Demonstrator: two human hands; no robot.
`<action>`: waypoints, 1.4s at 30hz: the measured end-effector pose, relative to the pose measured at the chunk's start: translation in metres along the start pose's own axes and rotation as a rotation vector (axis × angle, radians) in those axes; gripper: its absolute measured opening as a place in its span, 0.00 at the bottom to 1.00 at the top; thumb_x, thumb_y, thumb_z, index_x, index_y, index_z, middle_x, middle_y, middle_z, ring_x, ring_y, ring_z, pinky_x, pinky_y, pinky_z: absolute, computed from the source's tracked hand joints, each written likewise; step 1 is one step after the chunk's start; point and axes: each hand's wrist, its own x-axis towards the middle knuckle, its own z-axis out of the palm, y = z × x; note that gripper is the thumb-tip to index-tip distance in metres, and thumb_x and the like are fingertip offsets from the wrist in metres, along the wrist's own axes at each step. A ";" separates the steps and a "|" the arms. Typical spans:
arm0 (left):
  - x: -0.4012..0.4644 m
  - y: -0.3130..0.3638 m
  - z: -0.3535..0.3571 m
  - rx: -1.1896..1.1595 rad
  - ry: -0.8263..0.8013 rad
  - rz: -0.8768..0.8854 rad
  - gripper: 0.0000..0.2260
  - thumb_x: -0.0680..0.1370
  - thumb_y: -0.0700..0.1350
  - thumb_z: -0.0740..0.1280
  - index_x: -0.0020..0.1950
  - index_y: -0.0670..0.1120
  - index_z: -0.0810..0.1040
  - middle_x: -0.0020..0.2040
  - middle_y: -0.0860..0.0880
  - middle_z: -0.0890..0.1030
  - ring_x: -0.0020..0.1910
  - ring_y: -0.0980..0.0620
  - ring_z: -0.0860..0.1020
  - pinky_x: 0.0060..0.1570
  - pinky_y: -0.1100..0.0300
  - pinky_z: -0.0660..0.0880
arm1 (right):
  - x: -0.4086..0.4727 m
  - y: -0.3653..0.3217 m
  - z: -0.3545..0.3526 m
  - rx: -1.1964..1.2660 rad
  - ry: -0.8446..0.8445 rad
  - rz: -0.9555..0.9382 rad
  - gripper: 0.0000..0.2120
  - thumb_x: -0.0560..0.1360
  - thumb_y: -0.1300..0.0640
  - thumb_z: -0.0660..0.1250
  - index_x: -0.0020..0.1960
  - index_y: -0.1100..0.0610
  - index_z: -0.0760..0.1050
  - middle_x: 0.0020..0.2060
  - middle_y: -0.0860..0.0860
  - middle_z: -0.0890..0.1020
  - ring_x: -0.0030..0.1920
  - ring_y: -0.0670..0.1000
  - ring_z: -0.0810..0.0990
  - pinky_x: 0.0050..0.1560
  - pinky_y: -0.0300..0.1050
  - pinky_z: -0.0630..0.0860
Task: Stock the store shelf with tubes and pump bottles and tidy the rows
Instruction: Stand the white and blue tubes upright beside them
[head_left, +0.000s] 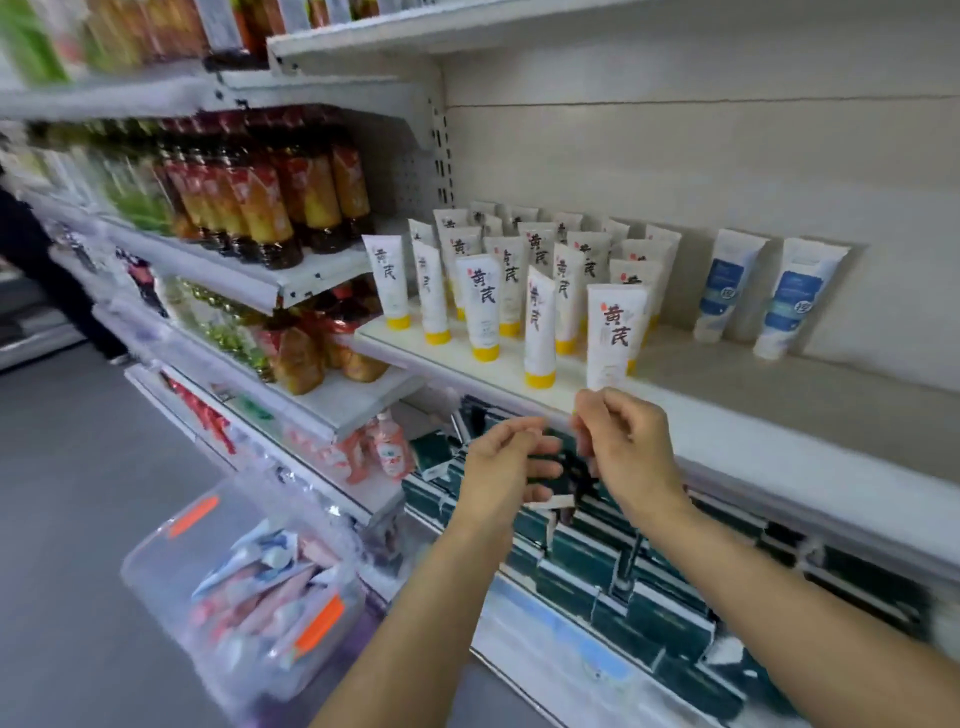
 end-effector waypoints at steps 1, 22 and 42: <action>-0.003 -0.003 -0.017 0.005 0.020 -0.005 0.08 0.81 0.39 0.61 0.55 0.43 0.79 0.41 0.45 0.82 0.32 0.52 0.77 0.27 0.62 0.74 | -0.008 0.000 0.016 0.001 -0.023 0.003 0.18 0.80 0.58 0.62 0.34 0.64 0.72 0.23 0.52 0.72 0.25 0.50 0.69 0.30 0.44 0.67; 0.006 -0.063 -0.321 -0.250 0.613 -0.243 0.06 0.80 0.44 0.64 0.53 0.45 0.79 0.42 0.48 0.83 0.35 0.52 0.78 0.34 0.61 0.74 | -0.044 0.086 0.297 -0.110 -0.791 0.307 0.12 0.78 0.62 0.64 0.35 0.63 0.75 0.24 0.50 0.76 0.24 0.50 0.71 0.26 0.40 0.68; 0.123 -0.217 -0.494 0.562 0.532 -0.634 0.10 0.78 0.40 0.63 0.57 0.47 0.78 0.51 0.47 0.81 0.47 0.49 0.78 0.46 0.61 0.72 | -0.049 0.275 0.510 -0.861 -1.589 -0.036 0.18 0.75 0.57 0.67 0.64 0.52 0.71 0.61 0.51 0.74 0.60 0.54 0.75 0.56 0.47 0.73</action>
